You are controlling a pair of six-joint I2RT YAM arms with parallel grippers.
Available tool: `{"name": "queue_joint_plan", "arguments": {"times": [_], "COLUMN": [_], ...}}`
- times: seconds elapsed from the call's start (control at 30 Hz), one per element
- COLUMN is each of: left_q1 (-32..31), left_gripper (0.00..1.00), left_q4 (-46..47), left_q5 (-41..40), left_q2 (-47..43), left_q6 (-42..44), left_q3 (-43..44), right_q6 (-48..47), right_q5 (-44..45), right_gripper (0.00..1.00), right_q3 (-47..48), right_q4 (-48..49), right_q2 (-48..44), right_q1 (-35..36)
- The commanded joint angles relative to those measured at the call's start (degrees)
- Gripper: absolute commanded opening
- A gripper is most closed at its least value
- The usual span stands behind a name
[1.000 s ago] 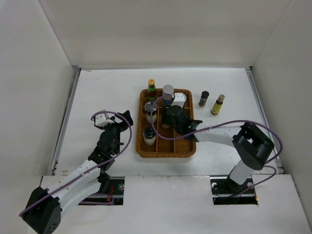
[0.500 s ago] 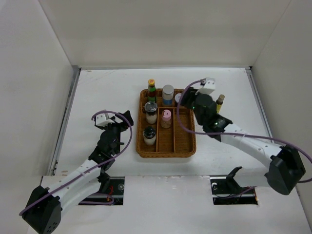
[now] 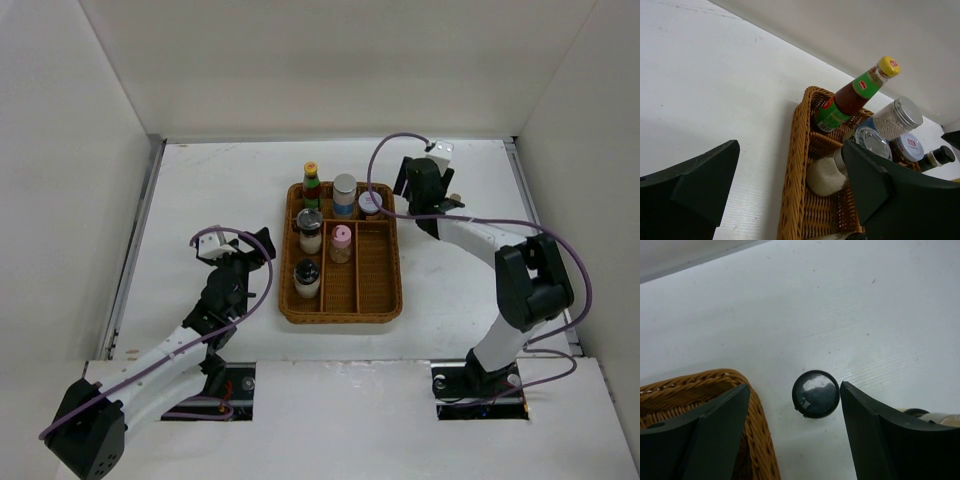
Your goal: Organize the condiment bottles
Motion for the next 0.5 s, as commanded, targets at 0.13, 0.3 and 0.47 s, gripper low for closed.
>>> {"name": "queue_joint_plan", "arguments": {"times": [0.13,0.3,0.47], "left_q1": [-0.35,-0.17,-0.08], "left_gripper": [0.85,0.85,0.85], "left_q4": [3.17,3.17,3.17], "left_q5": [0.67,0.67,0.67], "left_q2": [-0.38,-0.37,-0.46], "left_q6": [-0.44,-0.44,-0.44], "left_q3": [-0.15,-0.15,-0.15], "right_q6": [-1.38,-3.48,-3.05], "right_q5": [5.38,9.78,8.91], "right_gripper": [0.78,0.78,0.75], "right_q3": [4.78,6.27,7.15], "right_q4": [0.66,-0.04,-0.22], "right_q2": [2.91,5.54,7.22], "right_q1": [-0.23,0.30,0.39]}}
